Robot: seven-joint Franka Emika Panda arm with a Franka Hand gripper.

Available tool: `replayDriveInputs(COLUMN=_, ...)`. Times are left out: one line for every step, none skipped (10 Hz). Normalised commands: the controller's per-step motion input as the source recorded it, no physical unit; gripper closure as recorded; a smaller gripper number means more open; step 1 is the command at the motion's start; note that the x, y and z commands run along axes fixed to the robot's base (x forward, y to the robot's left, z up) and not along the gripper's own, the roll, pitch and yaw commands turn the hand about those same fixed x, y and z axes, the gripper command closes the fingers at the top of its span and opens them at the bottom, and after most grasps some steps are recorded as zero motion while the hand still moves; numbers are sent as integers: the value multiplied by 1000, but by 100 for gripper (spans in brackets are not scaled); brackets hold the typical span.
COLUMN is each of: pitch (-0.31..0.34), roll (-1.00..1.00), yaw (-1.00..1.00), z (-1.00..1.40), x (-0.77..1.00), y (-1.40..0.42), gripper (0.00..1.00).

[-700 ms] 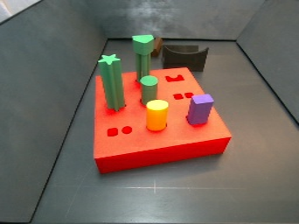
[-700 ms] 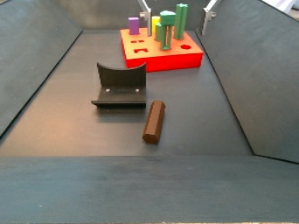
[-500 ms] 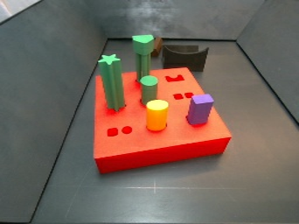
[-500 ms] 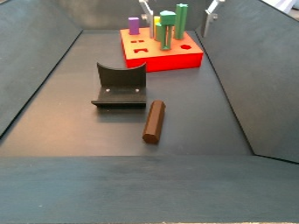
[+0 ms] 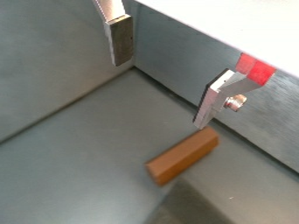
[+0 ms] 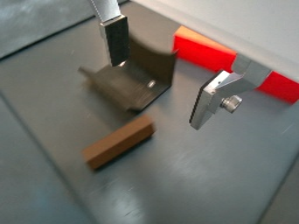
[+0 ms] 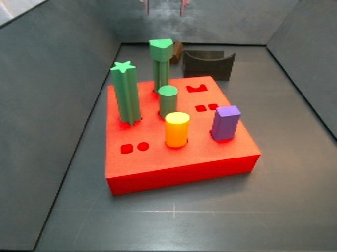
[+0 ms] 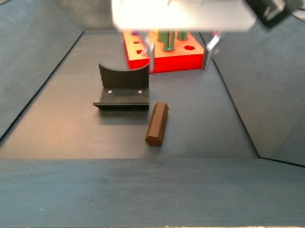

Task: Pick up the hexagon object. Move up. Place the hexagon object on the fixture. Regrasp the hexagon object. Move to above the board. Insert the hexagon object.
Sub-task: Pick up the hexagon object.

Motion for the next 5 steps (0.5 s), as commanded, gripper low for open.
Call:
replayDriveInputs(pitch=30, roll=3, yaw=-117, z=-1000, x=286, y=446, gripper=0)
replayDriveInputs(pitch=24, roll=0, yaw=-237, z=-1000, x=280, y=340, gripper=0)
replayDriveInputs(pitch=0, roll=0, yaw=-460, z=-1000, x=46, y=277, gripper=0)
replayDriveInputs(pitch=0, roll=0, yaw=-460, z=-806, x=83, y=280, gripper=0)
replayDriveInputs(pitch=-4, roll=0, yaw=0, z=0, x=0, y=0, gripper=0)
